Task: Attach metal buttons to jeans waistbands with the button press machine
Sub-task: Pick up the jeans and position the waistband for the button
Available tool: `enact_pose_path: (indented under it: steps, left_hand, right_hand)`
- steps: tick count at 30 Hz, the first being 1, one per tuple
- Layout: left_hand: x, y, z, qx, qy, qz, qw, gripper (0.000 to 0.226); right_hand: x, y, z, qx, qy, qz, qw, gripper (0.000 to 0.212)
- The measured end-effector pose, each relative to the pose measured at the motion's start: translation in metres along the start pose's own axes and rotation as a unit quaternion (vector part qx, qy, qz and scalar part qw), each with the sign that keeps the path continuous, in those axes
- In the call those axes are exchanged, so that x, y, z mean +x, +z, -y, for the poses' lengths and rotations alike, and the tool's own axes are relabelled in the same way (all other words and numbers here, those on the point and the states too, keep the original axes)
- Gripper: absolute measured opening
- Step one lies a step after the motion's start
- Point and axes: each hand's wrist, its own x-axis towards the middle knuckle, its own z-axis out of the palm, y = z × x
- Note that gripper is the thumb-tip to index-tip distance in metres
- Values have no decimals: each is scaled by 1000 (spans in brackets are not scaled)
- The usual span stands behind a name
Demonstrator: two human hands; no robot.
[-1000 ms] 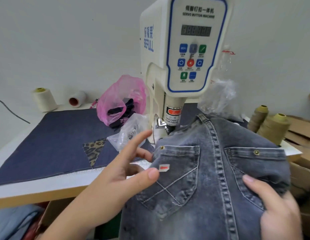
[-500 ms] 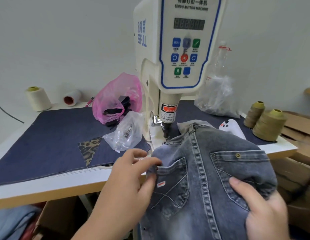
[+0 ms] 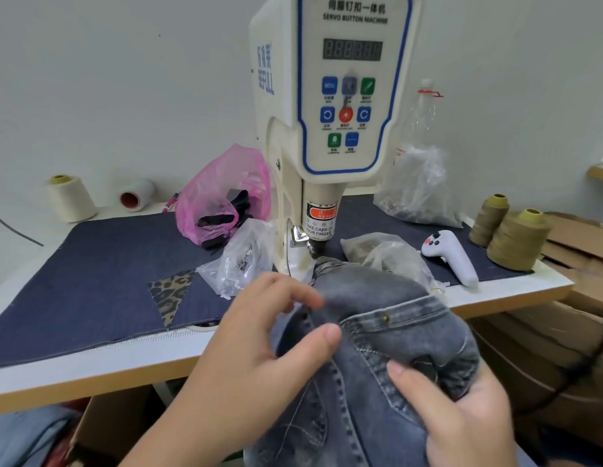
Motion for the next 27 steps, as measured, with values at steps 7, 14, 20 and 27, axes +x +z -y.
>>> enact_pose_path:
  steps: [7,14,20,27]
  left_hand:
    - [1,13,-24,34,114,19,993,16]
    - [-3,13,-24,-44,30,79,995,30]
    - [10,14,-12,-79,23,86,993,3]
    - [14,24,-4,-11,75,136,988,11]
  right_hand:
    - [-25,38,24,-48,-74,-76,993,39]
    - [-21,36,13,-168,-205,-94,960,51]
    - [23,-6,24,155,19,367,917,55]
    - [55,1,18,-10,38,287,957,47]
